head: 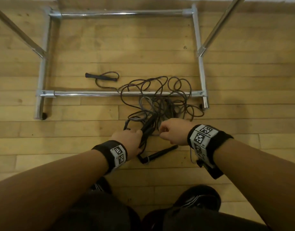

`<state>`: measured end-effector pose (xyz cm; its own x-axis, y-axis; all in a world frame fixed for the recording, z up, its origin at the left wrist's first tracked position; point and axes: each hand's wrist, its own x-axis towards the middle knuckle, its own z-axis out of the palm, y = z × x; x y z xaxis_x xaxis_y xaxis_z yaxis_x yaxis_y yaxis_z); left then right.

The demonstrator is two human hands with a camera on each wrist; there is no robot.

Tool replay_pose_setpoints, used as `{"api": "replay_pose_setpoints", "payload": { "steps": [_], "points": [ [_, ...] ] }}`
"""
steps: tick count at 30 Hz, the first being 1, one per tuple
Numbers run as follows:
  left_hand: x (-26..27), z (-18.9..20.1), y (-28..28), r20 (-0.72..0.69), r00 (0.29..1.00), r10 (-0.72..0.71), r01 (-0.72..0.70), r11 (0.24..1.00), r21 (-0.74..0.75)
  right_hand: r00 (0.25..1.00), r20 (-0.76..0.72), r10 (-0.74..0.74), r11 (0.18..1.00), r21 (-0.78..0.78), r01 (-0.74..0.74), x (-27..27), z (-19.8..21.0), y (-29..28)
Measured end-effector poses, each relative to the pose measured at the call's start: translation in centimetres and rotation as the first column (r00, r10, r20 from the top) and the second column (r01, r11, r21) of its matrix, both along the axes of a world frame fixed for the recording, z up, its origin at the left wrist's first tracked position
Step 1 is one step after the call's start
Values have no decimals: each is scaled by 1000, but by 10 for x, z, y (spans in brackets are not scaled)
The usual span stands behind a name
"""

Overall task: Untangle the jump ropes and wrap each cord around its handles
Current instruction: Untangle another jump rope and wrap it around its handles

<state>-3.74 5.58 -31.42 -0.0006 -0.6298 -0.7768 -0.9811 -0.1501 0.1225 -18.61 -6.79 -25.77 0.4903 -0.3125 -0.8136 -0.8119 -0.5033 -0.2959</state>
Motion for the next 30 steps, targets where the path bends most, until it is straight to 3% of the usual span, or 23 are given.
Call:
{"api": "replay_pose_setpoints", "payload": {
  "steps": [3, 6, 14, 19, 23, 25, 27, 30],
  "points": [
    [-2, -10, -2, -5, 1000, 9, -9, 1000, -6, 1000, -1, 16, 1000, -3, -16, 4, -16, 0],
    [5, -4, -8, -128, 989, 75, -63, 993, 97, 1000, 9, 14, 1000, -8, -14, 8, -21, 1],
    [33, 55, -6, -237, 917, 321, -281, 941, 190, 995, 63, 73, 997, -19, -72, 31, 14, -4],
    [45, 111, 7, -372, 754, 541, -514, 839, 178, 985, 154, 79, 996, -63, -70, 42, 55, 2],
    [55, 162, 20, -491, 661, 568, -592, 796, 125, 972, 222, 73, 996, -70, -59, 49, 95, 18],
    [60, 191, 24, -535, 628, 565, -628, 774, 80, 959, 284, -4, 997, -74, 26, 51, 115, 26],
    [64, 219, 27, -583, 599, 549, -664, 747, 20, 908, 375, -188, 980, 16, 196, 52, 131, 34],
    [68, 256, 31, -635, 559, 533, -716, 697, -45, 733, 461, -500, 866, 291, 407, 57, 155, 47]
  ]
}}
